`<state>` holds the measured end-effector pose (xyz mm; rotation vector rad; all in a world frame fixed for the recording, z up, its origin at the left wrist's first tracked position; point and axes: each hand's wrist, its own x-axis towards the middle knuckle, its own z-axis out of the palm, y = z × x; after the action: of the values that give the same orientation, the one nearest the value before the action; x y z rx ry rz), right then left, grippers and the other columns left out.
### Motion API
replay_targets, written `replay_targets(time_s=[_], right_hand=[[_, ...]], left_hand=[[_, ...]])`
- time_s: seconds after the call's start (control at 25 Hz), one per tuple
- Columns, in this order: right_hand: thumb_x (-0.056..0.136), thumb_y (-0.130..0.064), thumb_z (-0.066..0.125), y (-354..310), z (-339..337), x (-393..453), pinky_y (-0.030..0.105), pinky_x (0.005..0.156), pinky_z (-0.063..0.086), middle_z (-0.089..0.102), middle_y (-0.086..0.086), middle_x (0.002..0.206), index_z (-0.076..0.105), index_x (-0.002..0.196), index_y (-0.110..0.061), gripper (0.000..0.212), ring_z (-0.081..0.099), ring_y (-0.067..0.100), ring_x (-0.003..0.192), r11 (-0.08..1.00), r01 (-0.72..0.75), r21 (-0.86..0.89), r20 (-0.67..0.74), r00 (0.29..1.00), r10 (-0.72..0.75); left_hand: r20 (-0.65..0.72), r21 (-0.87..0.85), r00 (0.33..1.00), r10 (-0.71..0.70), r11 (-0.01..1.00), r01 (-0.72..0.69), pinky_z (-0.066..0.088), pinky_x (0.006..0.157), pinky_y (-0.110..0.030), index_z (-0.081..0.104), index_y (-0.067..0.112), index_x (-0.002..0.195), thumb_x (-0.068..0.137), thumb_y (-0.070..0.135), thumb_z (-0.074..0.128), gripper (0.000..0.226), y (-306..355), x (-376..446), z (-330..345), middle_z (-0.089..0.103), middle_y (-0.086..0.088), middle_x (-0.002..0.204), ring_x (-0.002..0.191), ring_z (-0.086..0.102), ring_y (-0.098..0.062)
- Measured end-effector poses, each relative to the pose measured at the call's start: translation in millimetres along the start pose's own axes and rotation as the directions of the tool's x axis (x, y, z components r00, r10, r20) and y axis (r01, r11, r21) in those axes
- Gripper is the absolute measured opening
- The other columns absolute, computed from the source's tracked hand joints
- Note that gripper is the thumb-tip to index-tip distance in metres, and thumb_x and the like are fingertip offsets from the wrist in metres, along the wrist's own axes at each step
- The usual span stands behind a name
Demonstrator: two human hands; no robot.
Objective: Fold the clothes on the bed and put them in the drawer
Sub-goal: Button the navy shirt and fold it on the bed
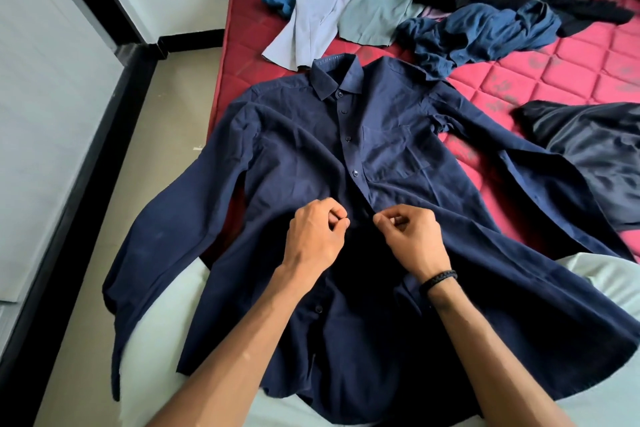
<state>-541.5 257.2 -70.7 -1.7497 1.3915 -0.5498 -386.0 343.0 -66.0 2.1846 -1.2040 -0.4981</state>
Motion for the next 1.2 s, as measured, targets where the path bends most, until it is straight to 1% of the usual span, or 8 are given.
replay_targets(time_s=[0.08,0.16,0.28,0.36,0.64,0.88,1.08,1.2], right_hand=[[0.092,-0.024,0.072,6,-4,5,0.014,0.052,0.041,0.061,-0.008,0.059,0.072,0.078,-0.018,0.014,0.052,0.000,0.047,0.997,-0.047,0.069,0.007,0.999,0.047],[0.096,-0.022,0.068,7,-5,7,0.019,0.049,0.038,0.055,-0.012,0.059,0.068,0.082,-0.016,0.016,0.045,0.001,0.046,0.971,-0.094,0.220,0.043,0.995,0.086],[0.101,-0.023,0.064,3,-7,5,0.023,0.051,0.040,0.056,-0.001,0.067,0.068,0.090,-0.009,0.018,0.047,0.007,0.056,0.828,-0.201,0.524,0.220,0.971,0.096],[0.100,-0.018,0.066,0,-9,3,0.020,0.052,0.043,0.060,0.000,0.068,0.070,0.092,-0.008,0.014,0.050,0.008,0.058,0.788,-0.227,0.572,0.295,0.954,0.061],[0.097,-0.010,0.067,-3,-3,4,0.024,0.054,0.041,0.059,0.007,0.073,0.074,0.090,-0.013,0.011,0.049,0.016,0.061,0.905,-0.172,0.389,0.317,0.948,0.044],[0.092,-0.015,0.070,-9,11,0,0.018,0.058,0.045,0.066,-0.009,0.064,0.075,0.090,-0.023,0.009,0.056,-0.001,0.052,0.993,0.080,0.088,0.160,0.983,-0.093],[0.091,-0.015,0.071,-11,14,-7,0.008,0.059,0.045,0.067,-0.010,0.067,0.076,0.092,-0.021,0.008,0.061,-0.001,0.061,0.989,0.145,0.010,0.106,0.984,-0.145],[0.091,-0.016,0.072,-9,16,-7,0.010,0.061,0.046,0.068,-0.010,0.068,0.075,0.091,-0.024,0.009,0.062,0.000,0.061,0.987,0.160,-0.004,0.121,0.980,-0.158]], left_hand=[[0.002,0.020,1.000,0.000,1.000,0.000,0.056,0.068,-0.029,0.070,0.031,0.090,0.089,0.028,0.076,0.006,0,1,2,0.065,0.013,0.084,0.069,0.062,-0.006],[-0.002,0.008,1.000,0.009,1.000,-0.009,0.055,0.067,-0.026,0.071,0.031,0.089,0.089,0.027,0.075,0.006,2,1,1,0.065,0.012,0.085,0.068,0.062,-0.005],[-0.032,-0.064,0.999,0.002,0.998,-0.004,0.052,0.063,-0.014,0.074,0.027,0.089,0.089,0.022,0.076,0.005,6,0,-3,0.069,0.015,0.077,0.067,0.064,-0.001],[-0.044,-0.091,0.999,-0.010,0.996,0.006,0.049,0.061,-0.009,0.077,0.025,0.089,0.088,0.021,0.077,0.004,7,-1,-6,0.070,0.016,0.073,0.068,0.066,0.002],[-0.058,0.015,0.990,0.129,0.992,-0.129,0.058,0.067,-0.033,0.077,0.023,0.096,0.090,0.020,0.076,0.007,4,-6,-2,0.071,0.007,0.084,0.067,0.067,-0.011],[0.013,-0.308,0.991,-0.132,0.943,0.130,0.051,0.064,-0.009,0.079,0.021,0.087,0.088,0.015,0.077,0.006,8,-3,-3,0.073,0.009,0.075,0.069,0.068,-0.002],[0.180,-0.444,0.960,-0.214,0.853,0.274,0.061,0.068,-0.025,0.078,0.016,0.090,0.092,0.013,0.072,0.008,-1,3,3,0.074,0.002,0.074,0.064,0.072,-0.006],[0.209,-0.509,0.943,-0.258,0.795,0.331,0.058,0.065,-0.023,0.078,0.014,0.091,0.093,0.012,0.071,0.008,-1,4,3,0.074,0.002,0.076,0.064,0.070,-0.007]])
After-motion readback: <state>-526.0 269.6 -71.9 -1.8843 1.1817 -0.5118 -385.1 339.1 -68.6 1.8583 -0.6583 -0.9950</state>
